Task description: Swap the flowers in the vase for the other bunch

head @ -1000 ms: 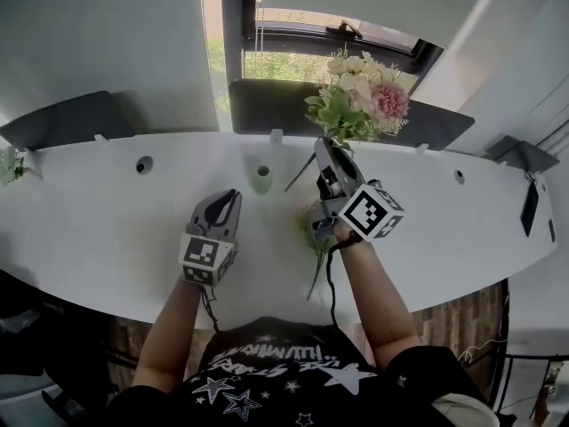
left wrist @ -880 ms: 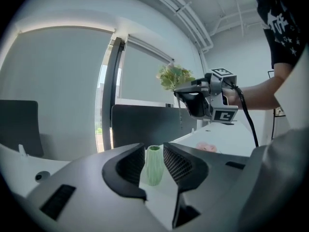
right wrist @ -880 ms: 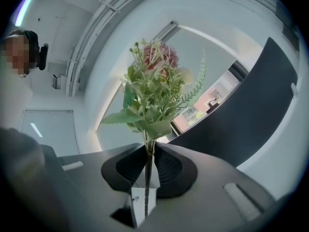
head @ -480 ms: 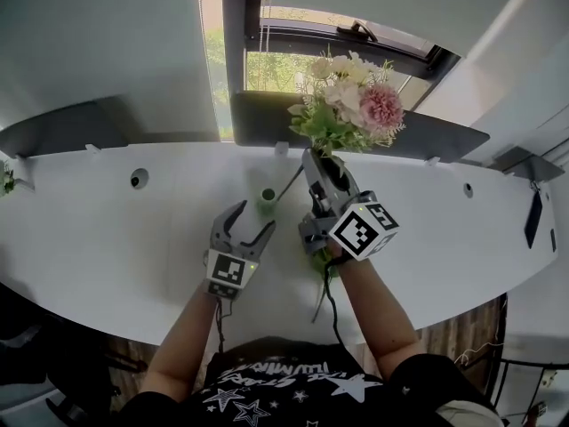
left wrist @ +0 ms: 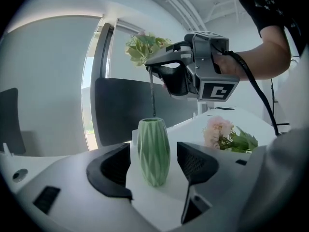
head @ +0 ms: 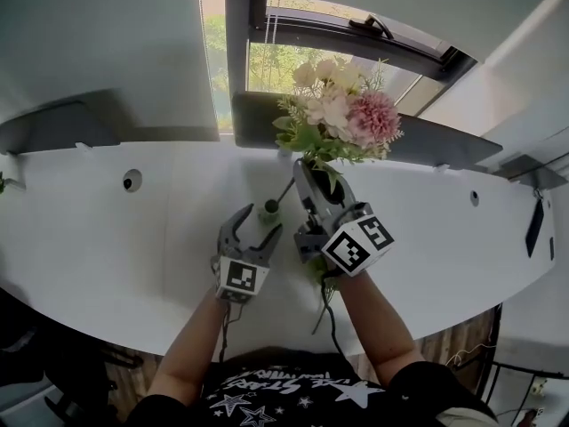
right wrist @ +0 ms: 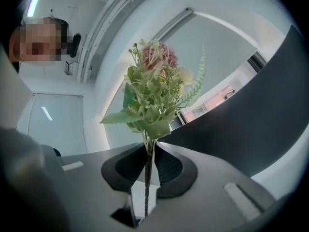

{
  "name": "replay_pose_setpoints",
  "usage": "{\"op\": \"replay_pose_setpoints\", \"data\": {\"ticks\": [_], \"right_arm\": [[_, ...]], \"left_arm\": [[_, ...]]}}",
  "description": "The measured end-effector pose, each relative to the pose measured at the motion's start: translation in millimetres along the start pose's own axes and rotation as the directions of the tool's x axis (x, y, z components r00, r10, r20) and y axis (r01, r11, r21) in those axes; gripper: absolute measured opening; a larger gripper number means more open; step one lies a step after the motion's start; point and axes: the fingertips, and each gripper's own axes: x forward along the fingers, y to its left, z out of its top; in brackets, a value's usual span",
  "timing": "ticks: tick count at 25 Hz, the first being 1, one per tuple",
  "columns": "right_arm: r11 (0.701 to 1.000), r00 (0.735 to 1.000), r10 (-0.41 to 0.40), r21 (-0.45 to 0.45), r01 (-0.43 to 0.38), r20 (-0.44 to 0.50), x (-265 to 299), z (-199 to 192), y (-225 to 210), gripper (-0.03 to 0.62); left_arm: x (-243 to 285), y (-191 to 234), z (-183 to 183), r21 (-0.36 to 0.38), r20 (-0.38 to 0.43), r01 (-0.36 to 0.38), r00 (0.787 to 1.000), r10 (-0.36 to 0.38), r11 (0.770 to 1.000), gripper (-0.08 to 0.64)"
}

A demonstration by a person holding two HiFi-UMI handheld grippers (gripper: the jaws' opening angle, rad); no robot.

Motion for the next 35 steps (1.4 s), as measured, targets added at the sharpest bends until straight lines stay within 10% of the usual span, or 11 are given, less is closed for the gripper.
{"op": "replay_pose_setpoints", "data": {"ticks": [21,35], "right_arm": [[0.997,0.998,0.048,-0.06,-0.05,-0.031,0.0,-29.5,-4.8,0.054],[0.986,0.947,0.11,-0.084,-0.141,-0.301,-15.6,-113.8,-0.9,0.067]], "left_arm": [[18.5,1.4,-13.8,-0.028,-0.015,-0.022,1.0,0.022,0.999,0.241],[14.4,3.0,-15.7,-0.021,-0.015,-0.006,1.0,0.006,1.0,0.241]]}}
